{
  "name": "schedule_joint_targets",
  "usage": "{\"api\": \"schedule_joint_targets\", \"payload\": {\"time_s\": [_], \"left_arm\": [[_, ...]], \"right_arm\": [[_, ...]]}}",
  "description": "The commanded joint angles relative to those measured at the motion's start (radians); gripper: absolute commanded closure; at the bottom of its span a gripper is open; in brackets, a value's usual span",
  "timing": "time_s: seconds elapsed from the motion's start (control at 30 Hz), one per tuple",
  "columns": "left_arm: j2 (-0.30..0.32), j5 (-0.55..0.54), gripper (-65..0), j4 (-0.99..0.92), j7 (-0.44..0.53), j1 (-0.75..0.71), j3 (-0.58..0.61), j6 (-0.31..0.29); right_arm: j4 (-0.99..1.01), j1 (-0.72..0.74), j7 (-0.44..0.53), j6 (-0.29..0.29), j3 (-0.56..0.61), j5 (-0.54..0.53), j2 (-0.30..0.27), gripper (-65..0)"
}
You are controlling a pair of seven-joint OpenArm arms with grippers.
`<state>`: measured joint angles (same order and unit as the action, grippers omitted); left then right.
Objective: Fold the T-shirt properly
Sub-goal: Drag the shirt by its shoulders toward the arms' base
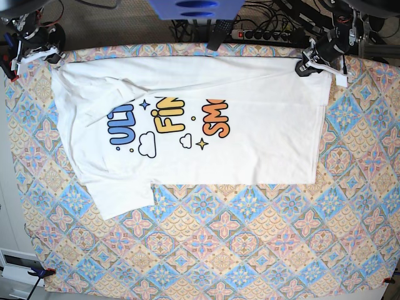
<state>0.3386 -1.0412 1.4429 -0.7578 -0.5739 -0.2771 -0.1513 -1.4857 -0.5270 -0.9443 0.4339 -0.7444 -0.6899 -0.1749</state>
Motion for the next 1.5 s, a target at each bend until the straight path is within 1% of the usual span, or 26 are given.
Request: {"api": "schedule_joint_targets", "payload": {"time_s": [0.0,0.1,0.17,0.27,0.47,0.73,0.93,0.97,1.03,1.17,1.23,1.33,1.4,1.47], "left_arm": [[0.012,0.074,0.0,-0.008,-0.044,-0.027,-0.001,0.054],[0.014,0.075,0.0,-0.006,-0.05,-0.027,0.002,0.052],[0.034,0.078,0.0,0.026,-0.05,-0.036,0.005,0.04],[0.04,0.08,0.0,0.077,-0.049,-0.059,0.005,0.038],[0.047,0.172,0.0,0.097,-0.05,-0.057,0.003,0.038],[0.047,0.192,0.0,0.092,-0.045,-0.057,0.002,0.038],[0.047,0.256,0.0,0.092,-0.042,-0.053,-0.001,0.04],[0.047,0.258,0.0,0.092,-0.042,-0.053,-0.001,0.04],[0.046,0.258,0.0,0.092,-0.042,-0.044,-0.001,0.04],[0.046,0.259,0.0,0.089,-0.042,-0.036,-0.001,0.04],[0.046,0.259,-1.9,0.089,-0.042,-0.034,-0.001,0.04],[0.046,0.259,-4.8,0.089,-0.042,-0.034,-0.001,0.04],[0.044,0.259,-5.4,0.089,-0.042,-0.034,-0.001,0.04],[0.044,0.259,-5.5,0.089,-0.042,-0.034,-0.001,0.04]], "right_arm": [[-0.016,-0.006,0.012,0.004,-0.007,-0.017,-0.016,-7.1],[-0.02,-0.02,0.014,0.004,-0.007,-0.021,-0.016,-7.1],[-0.037,-0.026,0.014,0.004,-0.007,-0.047,-0.016,-7.1],[-0.069,-0.043,0.015,0.004,-0.007,-0.063,-0.016,-7.1],[-0.103,-0.046,0.014,0.004,-0.007,-0.063,-0.016,-7.1],[-0.103,-0.046,0.015,0.004,-0.007,-0.066,-0.016,-7.2],[-0.103,-0.045,0.015,0.004,-0.004,-0.066,-0.016,-7.7],[-0.103,-0.043,0.014,0.004,-0.002,-0.066,-0.016,-9.1],[-0.103,-0.043,0.014,0.004,-0.002,-0.066,-0.016,-14.4],[-0.103,-0.041,0.012,0.004,0.0,-0.066,-0.021,-29.0],[-0.099,-0.041,0.012,0.004,0.0,-0.066,-0.022,-34.8],[-0.091,-0.034,0.012,0.004,0.001,-0.066,-0.022,-36.5],[-0.091,-0.014,0.009,0.004,0.001,-0.066,-0.022,-36.5],[-0.08,0.0,-0.015,0.004,0.001,-0.066,-0.022,-36.5]]}}
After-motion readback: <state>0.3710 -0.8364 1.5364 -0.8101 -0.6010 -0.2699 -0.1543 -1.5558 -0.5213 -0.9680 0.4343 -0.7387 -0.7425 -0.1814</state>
